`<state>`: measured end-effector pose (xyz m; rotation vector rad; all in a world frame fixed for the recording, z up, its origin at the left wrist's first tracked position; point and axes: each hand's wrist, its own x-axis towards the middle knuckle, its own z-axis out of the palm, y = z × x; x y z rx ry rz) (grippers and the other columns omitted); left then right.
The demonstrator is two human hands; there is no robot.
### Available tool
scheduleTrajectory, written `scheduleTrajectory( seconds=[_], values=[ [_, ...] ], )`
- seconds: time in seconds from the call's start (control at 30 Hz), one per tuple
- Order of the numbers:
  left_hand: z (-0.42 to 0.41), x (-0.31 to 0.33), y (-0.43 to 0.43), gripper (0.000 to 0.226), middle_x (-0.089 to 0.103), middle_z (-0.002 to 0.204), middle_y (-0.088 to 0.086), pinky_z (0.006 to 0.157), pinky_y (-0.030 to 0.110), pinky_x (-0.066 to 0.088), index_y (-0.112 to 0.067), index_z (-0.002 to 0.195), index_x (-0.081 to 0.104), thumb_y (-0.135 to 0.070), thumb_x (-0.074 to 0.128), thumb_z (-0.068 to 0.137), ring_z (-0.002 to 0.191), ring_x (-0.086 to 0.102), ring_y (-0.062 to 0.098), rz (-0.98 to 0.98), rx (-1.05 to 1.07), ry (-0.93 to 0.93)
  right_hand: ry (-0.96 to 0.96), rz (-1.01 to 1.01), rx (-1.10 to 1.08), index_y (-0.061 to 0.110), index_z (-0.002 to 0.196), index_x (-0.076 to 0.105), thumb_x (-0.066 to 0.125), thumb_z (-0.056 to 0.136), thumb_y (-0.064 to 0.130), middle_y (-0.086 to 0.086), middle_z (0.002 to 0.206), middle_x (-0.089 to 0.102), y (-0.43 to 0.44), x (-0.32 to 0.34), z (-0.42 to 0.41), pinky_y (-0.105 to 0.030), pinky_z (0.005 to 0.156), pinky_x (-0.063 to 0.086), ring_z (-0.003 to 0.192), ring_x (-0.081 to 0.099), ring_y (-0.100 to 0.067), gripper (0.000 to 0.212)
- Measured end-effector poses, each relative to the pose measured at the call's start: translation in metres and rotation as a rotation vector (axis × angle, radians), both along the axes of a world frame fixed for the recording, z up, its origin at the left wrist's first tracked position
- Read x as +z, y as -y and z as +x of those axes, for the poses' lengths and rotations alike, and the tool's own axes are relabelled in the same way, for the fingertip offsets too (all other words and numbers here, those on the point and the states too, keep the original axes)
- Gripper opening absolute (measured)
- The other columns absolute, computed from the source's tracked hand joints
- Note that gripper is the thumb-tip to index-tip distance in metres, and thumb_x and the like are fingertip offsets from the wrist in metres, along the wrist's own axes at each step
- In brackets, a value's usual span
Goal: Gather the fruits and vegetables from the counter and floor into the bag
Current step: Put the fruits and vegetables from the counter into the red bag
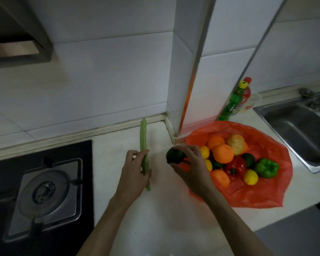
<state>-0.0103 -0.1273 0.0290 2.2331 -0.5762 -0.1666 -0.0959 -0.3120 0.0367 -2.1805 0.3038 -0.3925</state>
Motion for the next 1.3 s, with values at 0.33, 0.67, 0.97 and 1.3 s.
scheduleTrajectory(
  seconds=[0.33, 0.67, 0.97, 1.3],
  values=[
    [-0.057, 0.020, 0.071, 0.051, 0.039, 0.113, -0.007, 0.082, 0.018, 0.052, -0.023, 0.133, 0.051, -0.017, 0.067, 0.085, 0.088, 0.052, 0.004, -0.048, -0.145, 0.035, 0.015, 0.074, -0.196, 0.031, 0.119, 0.056, 0.075, 0.080, 0.012, 0.003, 0.119, 0.043, 0.054, -0.008, -0.074, -0.016, 0.091, 0.050, 0.108, 0.052, -0.007, 0.048],
    [-0.085, 0.004, 0.140, 0.063, 0.040, 0.119, -0.003, 0.091, 0.027, 0.052, -0.025, 0.138, 0.045, -0.017, 0.070, 0.080, 0.105, 0.052, 0.012, 0.037, -0.321, 0.034, -0.029, 0.006, -0.394, 0.026, 0.125, 0.055, 0.074, 0.080, 0.023, 0.003, 0.120, 0.043, 0.114, -0.021, -0.125, -0.018, 0.087, 0.045, 0.107, 0.046, -0.008, 0.048],
    [-0.105, -0.018, 0.189, 0.063, 0.040, 0.115, -0.003, 0.087, 0.026, 0.048, -0.024, 0.138, 0.044, -0.018, 0.067, 0.080, 0.100, 0.051, 0.013, 0.131, -0.323, -0.029, -0.129, 0.038, -0.327, 0.032, 0.127, 0.052, 0.075, 0.080, 0.021, 0.004, 0.123, 0.040, 0.160, -0.053, -0.146, -0.027, 0.093, 0.048, 0.110, 0.049, -0.015, 0.052],
    [-0.106, -0.025, 0.228, 0.061, 0.041, 0.109, -0.001, 0.073, 0.018, 0.036, -0.020, 0.138, 0.043, -0.016, 0.065, 0.082, 0.090, 0.046, 0.010, 0.197, -0.137, -0.036, -0.234, 0.040, -0.133, 0.035, 0.125, 0.050, 0.071, 0.082, 0.027, 0.004, 0.125, 0.035, 0.185, -0.083, -0.147, -0.033, 0.103, 0.044, 0.117, 0.043, -0.016, 0.048]
  ],
)
